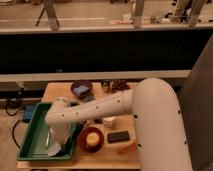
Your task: Wipe tray with towel
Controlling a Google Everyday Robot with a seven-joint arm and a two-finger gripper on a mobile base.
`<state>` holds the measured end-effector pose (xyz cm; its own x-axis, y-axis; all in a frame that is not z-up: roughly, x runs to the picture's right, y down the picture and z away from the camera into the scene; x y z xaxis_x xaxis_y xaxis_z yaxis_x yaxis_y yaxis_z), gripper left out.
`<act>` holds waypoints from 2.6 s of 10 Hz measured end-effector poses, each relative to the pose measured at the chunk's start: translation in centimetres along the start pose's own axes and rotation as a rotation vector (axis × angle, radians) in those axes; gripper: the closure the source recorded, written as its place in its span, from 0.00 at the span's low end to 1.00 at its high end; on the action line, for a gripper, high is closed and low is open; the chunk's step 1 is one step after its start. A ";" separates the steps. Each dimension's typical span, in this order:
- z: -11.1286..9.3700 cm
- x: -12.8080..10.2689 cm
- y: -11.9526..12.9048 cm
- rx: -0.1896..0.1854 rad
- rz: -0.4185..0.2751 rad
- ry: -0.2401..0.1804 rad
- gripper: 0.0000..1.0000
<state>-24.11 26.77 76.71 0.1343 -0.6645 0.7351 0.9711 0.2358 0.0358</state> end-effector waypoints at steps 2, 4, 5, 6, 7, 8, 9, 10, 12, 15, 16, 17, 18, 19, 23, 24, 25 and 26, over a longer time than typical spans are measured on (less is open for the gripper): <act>-0.1 2.4 -1.0 -0.001 0.002 0.005 1.00; 0.2 5.2 -1.8 -0.010 0.010 0.004 1.00; 0.4 6.6 -2.3 -0.010 0.016 0.004 1.00; 0.3 7.9 -2.6 -0.012 0.024 0.007 1.00; -0.3 9.4 -2.9 -0.011 0.035 0.017 1.00; -1.0 10.7 -3.0 -0.009 0.047 0.025 1.00; -1.6 12.1 -2.9 -0.013 0.059 0.033 1.00; -1.9 13.0 -2.9 -0.015 0.065 0.036 1.00; -1.8 14.4 -2.9 -0.021 0.076 0.035 1.00; -1.2 14.8 -3.3 -0.023 0.080 0.027 1.00; -1.1 14.7 -3.4 -0.023 0.079 0.025 1.00; -0.9 14.4 -3.4 -0.024 0.074 0.022 1.00; -0.9 14.0 -3.4 -0.025 0.069 0.021 1.00; -0.7 13.1 -3.2 -0.029 0.062 0.019 1.00; 0.0 8.3 -1.1 -0.027 0.043 0.015 1.00; 0.0 7.1 -0.3 -0.024 0.038 0.015 1.00; -0.1 5.6 0.6 -0.020 0.030 0.015 1.00; -0.1 4.5 1.1 -0.017 0.023 0.013 1.00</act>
<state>-22.46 23.97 80.00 0.1588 -0.6685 0.7265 0.9711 0.2386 0.0073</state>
